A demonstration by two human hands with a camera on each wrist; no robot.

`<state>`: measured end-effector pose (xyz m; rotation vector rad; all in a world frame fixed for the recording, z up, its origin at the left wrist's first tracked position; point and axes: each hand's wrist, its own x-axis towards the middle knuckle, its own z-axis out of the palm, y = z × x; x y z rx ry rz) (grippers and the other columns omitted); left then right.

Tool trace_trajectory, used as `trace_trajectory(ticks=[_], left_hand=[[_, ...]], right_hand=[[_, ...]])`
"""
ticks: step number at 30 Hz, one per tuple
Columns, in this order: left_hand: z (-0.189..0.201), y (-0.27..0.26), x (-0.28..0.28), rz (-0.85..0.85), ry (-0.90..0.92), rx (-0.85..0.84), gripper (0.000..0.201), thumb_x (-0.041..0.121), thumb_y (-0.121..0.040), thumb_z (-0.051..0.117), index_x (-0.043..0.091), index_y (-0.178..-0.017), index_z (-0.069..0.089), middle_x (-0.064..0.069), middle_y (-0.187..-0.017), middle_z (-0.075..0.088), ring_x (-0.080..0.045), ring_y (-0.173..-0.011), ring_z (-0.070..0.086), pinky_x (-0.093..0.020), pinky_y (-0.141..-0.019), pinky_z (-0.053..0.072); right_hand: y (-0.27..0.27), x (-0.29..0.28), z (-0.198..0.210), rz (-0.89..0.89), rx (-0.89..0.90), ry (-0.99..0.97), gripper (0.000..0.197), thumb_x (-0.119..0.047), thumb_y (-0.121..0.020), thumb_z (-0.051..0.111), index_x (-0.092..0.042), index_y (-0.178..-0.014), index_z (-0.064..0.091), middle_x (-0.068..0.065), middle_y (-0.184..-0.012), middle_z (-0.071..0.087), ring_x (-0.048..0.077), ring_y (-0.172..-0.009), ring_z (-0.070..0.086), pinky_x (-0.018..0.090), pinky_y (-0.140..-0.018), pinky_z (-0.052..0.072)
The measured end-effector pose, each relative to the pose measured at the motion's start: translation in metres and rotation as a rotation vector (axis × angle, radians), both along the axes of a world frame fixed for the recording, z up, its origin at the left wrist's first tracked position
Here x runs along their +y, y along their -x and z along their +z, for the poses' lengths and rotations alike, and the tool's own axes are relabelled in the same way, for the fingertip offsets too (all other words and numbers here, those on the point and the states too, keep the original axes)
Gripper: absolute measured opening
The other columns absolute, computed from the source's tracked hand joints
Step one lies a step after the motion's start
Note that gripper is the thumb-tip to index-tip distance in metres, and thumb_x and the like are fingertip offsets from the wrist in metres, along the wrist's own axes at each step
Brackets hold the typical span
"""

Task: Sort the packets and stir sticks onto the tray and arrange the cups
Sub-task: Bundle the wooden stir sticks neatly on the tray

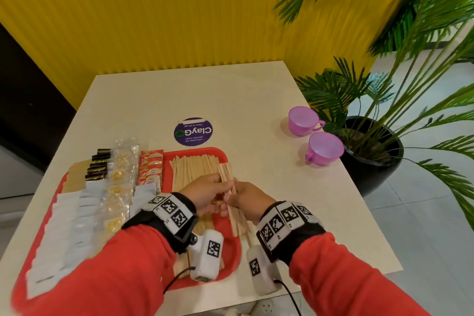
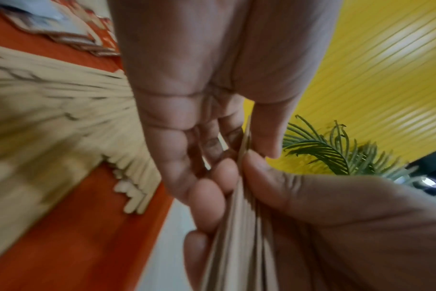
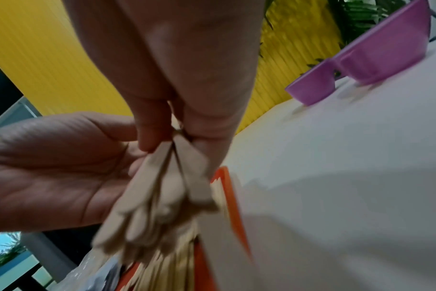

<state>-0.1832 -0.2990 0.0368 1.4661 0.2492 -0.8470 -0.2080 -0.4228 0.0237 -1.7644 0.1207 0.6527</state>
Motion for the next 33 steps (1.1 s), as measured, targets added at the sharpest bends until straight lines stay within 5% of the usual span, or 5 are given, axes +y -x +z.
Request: trace_trajectory(ticks=[9,14,20,25,33], left_hand=[[-0.02,0.015,0.055,0.1,-0.199,0.087,0.019,0.015,-0.094,0.055,0.008,-0.078,0.046,-0.009,-0.06,0.046,-0.018,-0.047,0.044,-0.028,-0.045,0.049],[-0.027,0.013,0.07,0.177,-0.255,0.081,0.015,0.017,-0.094,0.054,0.008,-0.088,0.044,-0.009,-0.071,0.048,-0.018,-0.056,0.047,-0.037,-0.068,0.051],[-0.035,0.002,0.082,0.211,-0.256,0.074,0.011,0.017,-0.094,0.056,0.008,-0.096,0.051,-0.01,-0.086,0.061,-0.019,-0.067,0.058,-0.034,-0.063,0.052],[-0.034,0.001,0.086,0.15,-0.292,0.028,0.017,0.021,-0.094,0.056,0.01,-0.082,0.049,-0.005,-0.068,0.056,-0.009,-0.035,0.054,-0.025,-0.048,0.041],[-0.033,-0.004,0.083,0.177,-0.207,-0.027,0.013,0.022,-0.092,0.058,0.011,-0.101,0.059,-0.011,-0.109,0.065,-0.024,-0.101,0.064,-0.037,-0.081,0.055]], right_hand=[[-0.002,0.069,-0.048,0.023,0.13,0.226,0.038,-0.024,-0.083,0.058,-0.003,-0.114,0.059,0.02,-0.111,0.064,0.036,-0.103,0.062,0.05,-0.094,0.049],[0.008,0.088,-0.025,0.025,0.1,0.339,0.038,-0.026,-0.092,0.054,-0.003,-0.121,0.055,0.012,-0.115,0.063,0.024,-0.099,0.06,0.033,-0.087,0.047],[0.011,0.09,-0.018,0.007,0.06,0.34,0.031,-0.01,-0.09,0.055,-0.021,-0.063,0.044,-0.005,-0.065,0.045,0.008,-0.057,0.043,0.021,-0.053,0.035],[0.012,0.087,-0.018,-0.068,0.069,0.332,0.036,-0.002,-0.083,0.062,-0.017,-0.058,0.041,0.0,-0.056,0.043,0.014,-0.048,0.041,0.026,-0.051,0.037],[0.009,0.076,-0.013,-0.103,0.06,0.301,0.031,-0.002,-0.084,0.061,-0.016,-0.063,0.044,0.002,-0.059,0.048,0.016,-0.05,0.046,0.027,-0.053,0.042]])
